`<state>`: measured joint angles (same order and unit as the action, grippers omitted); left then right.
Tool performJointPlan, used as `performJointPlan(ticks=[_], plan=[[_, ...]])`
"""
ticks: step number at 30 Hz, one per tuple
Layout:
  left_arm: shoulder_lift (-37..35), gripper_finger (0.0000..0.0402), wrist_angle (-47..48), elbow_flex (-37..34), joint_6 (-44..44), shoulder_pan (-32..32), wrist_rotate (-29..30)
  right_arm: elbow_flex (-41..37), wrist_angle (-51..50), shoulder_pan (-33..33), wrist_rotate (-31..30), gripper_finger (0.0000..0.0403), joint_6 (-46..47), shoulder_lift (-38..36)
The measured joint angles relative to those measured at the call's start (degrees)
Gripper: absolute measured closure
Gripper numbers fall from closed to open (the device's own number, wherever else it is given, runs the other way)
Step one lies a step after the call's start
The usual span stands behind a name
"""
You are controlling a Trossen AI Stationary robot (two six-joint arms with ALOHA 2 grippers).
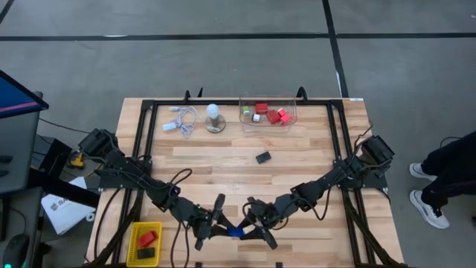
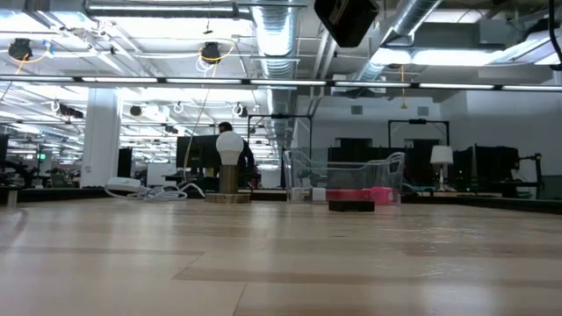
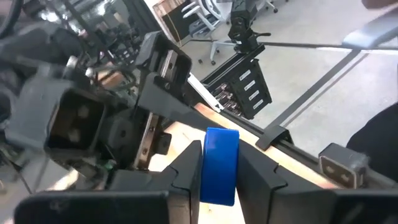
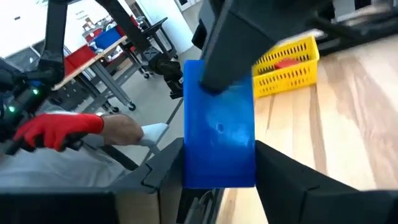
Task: Pick & Place Office items
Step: Put the blue digital clock into the yellow basket
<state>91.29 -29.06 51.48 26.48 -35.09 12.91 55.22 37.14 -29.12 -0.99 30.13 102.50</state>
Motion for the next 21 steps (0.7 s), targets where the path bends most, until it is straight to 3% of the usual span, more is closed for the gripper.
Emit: performJointPlan(ticks=[7, 11, 16, 21], plan=[[-0.1, 0.0338, 0.8, 0.0, -2.3, -0.2, -1.4, 0.0, 3.7, -0.6, 0.6, 0.0172, -4.0, 0.0], [-0.6, 0.0338, 2.7, 0.0, -2.0, -0.1, -0.6, 0.0, 4.9, -1.7, 1.0, 0.0157, -4.4, -0.1], [-6.8, 0.0338, 14.6, -0.1, -5.8, -1.0, 5.5, 0.0, 4.7, -2.9, 1.0, 0.0155, -4.4, -0.4], [-16.3, 0.0338, 35.4, -0.5, -22.9, -4.4, 6.8, 0.0, 4.0, -4.3, 0.4, 0.0155, -4.4, -0.9]])
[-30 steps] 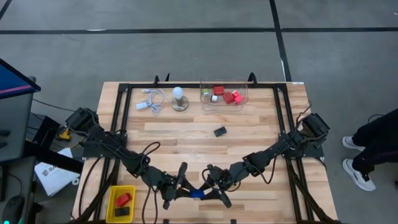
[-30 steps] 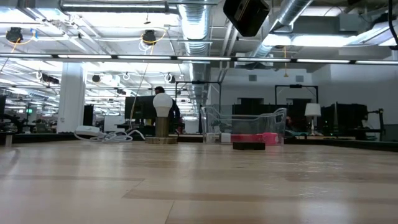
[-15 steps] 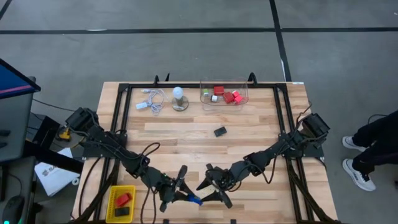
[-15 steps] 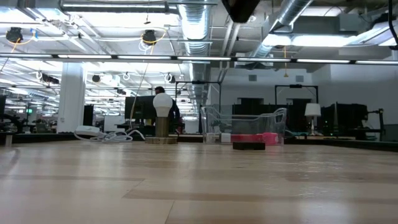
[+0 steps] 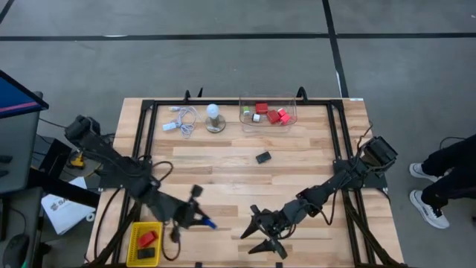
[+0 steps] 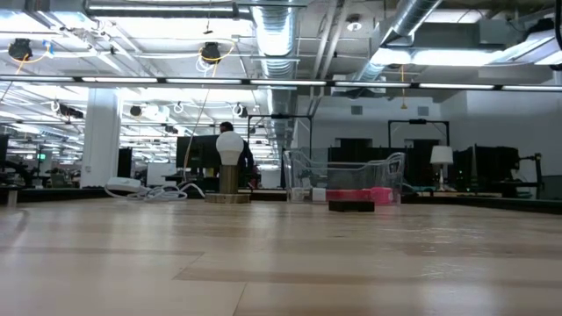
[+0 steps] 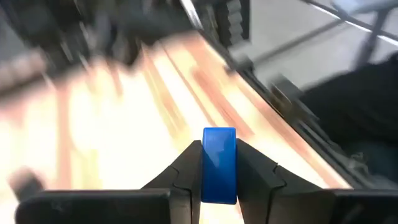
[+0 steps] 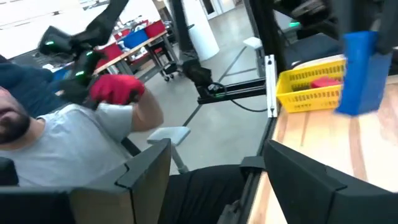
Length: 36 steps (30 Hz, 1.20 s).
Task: Pick & Place Office items
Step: Put the blue digital clock into the yellow basket
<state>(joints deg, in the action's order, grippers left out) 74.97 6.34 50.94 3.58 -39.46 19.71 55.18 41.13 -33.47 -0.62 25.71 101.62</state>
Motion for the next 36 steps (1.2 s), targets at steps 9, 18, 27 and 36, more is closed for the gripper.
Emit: performJointPlan(ticks=[9, 18, 27, 36], plan=[[-9.1, 0.0338, 20.4, -3.4, -37.0, -10.7, -2.9, 0.0, -0.2, -0.8, -2.4, 0.0154, -0.9, -0.1], [-8.9, 0.0337, 29.3, -3.5, -66.3, -23.7, -6.6, 0.0, -0.4, -0.2, -2.4, 0.0154, -0.9, -0.1], [-8.9, 0.0336, 39.3, -3.5, -91.3, -33.5, -5.5, 0.0, -0.4, -0.2, -2.4, 0.0154, -0.8, -0.1], [-8.8, 0.0328, 39.3, -8.3, -101.6, -35.5, -5.8, 0.0, -0.4, -0.3, -2.4, 0.0154, -0.7, -0.1]])
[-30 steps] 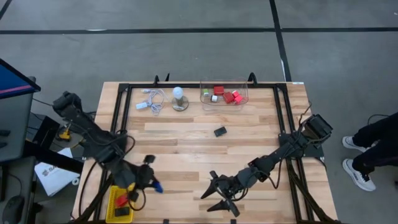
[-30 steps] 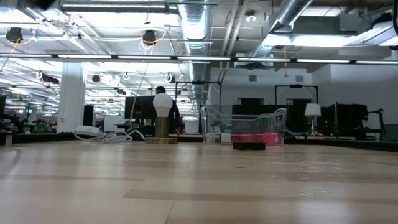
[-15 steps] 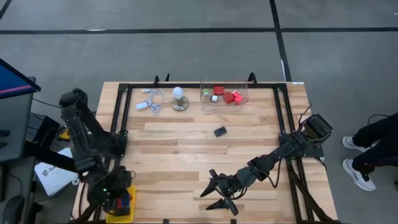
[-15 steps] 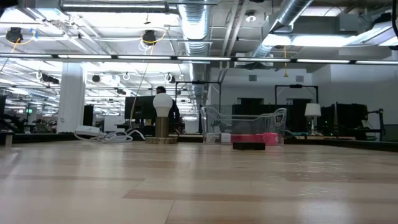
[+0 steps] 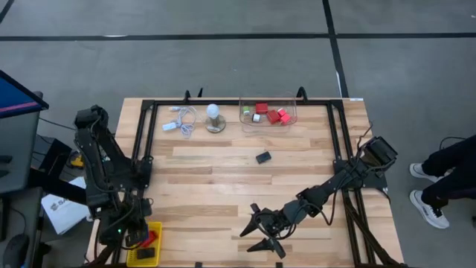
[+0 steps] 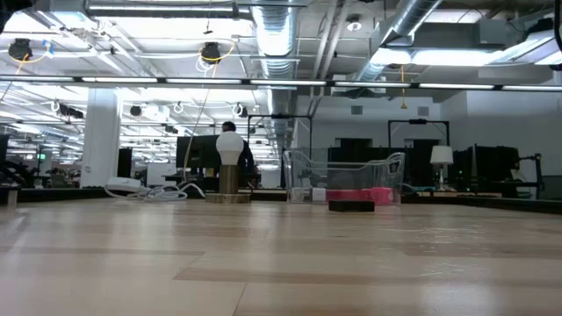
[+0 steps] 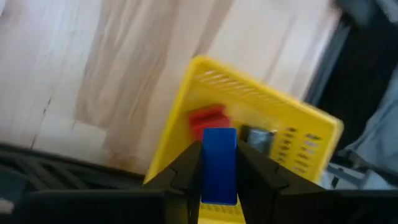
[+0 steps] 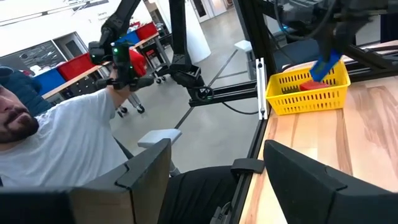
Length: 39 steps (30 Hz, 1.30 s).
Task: Pick & Place Office items
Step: Put the blue digital clock into the yellow basket, then put the black digital clock into the yellow basket
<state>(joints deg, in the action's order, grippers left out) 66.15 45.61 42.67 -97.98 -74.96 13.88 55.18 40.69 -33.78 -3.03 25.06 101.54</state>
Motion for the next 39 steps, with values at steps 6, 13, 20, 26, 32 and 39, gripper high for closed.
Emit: performJointPlan(ticks=[6, 13, 20, 26, 32, 39], plan=[[0.0, 0.0271, -2.5, -3.2, -1.3, 0.0, -0.9, 0.0, 0.0, 0.0, 0.0, 0.0154, 0.4, 0.0], [-0.4, 0.0186, -3.9, -3.2, 0.2, 0.0, 1.3, 0.0, 0.0, 0.0, 0.0, 0.0154, 0.4, 0.0], [-0.5, 0.0136, -11.9, -3.2, 6.5, 0.0, 3.7, 0.0, 0.0, 0.0, 0.0, 0.0154, 0.4, 0.0], [-0.5, 0.0133, -13.3, -3.2, 7.6, 0.0, 3.7, 0.0, -0.2, 0.0, 0.0, 0.0154, 0.4, 0.0], [-0.5, 0.0133, -17.2, -3.2, 11.6, 0.2, 5.4, 0.0, -0.2, 0.0, 0.0, 0.0154, 0.4, 0.0], [-0.5, 0.0133, -16.0, -3.2, 15.2, 0.5, 10.4, 0.0, -0.3, 0.0, -0.1, 0.0154, 0.4, 0.0]])
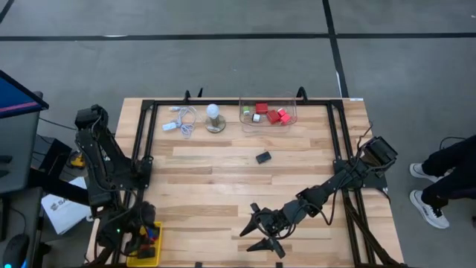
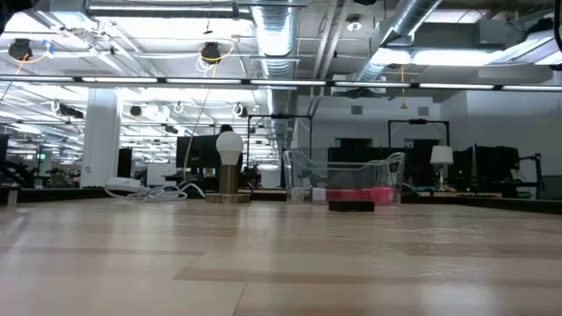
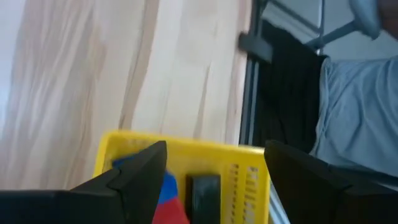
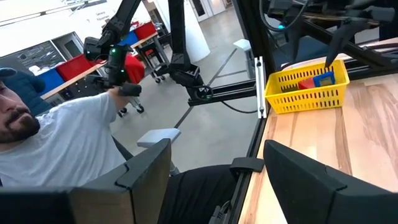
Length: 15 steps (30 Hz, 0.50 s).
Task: Pick & Place Office items
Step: Put the black digital clock into the yellow basket
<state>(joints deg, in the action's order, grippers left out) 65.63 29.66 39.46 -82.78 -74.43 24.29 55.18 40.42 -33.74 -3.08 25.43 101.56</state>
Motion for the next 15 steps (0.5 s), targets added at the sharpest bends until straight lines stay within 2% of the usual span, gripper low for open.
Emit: performJointPlan(ticks=[5, 7, 12, 15], plan=[[0.0, 0.0133, -5.6, 0.0, 10.8, 0.2, 6.6, 0.0, -3.9, 0.5, -5.1, 0.0154, -1.1, -0.5], [0.0, 0.0133, -9.4, 0.0, 17.5, 1.2, 9.4, 0.0, -9.9, 1.0, -9.7, 0.0154, -1.3, -2.0], [0.0, 0.0133, -16.9, 0.0, 34.5, 7.2, 12.9, 0.1, -30.0, 2.8, -28.2, 0.0154, 0.5, -6.5], [0.0, 0.0133, -18.8, 0.0, 44.4, 12.1, 13.1, 0.1, -41.2, 5.0, -32.0, 0.0154, 2.8, -8.5]])
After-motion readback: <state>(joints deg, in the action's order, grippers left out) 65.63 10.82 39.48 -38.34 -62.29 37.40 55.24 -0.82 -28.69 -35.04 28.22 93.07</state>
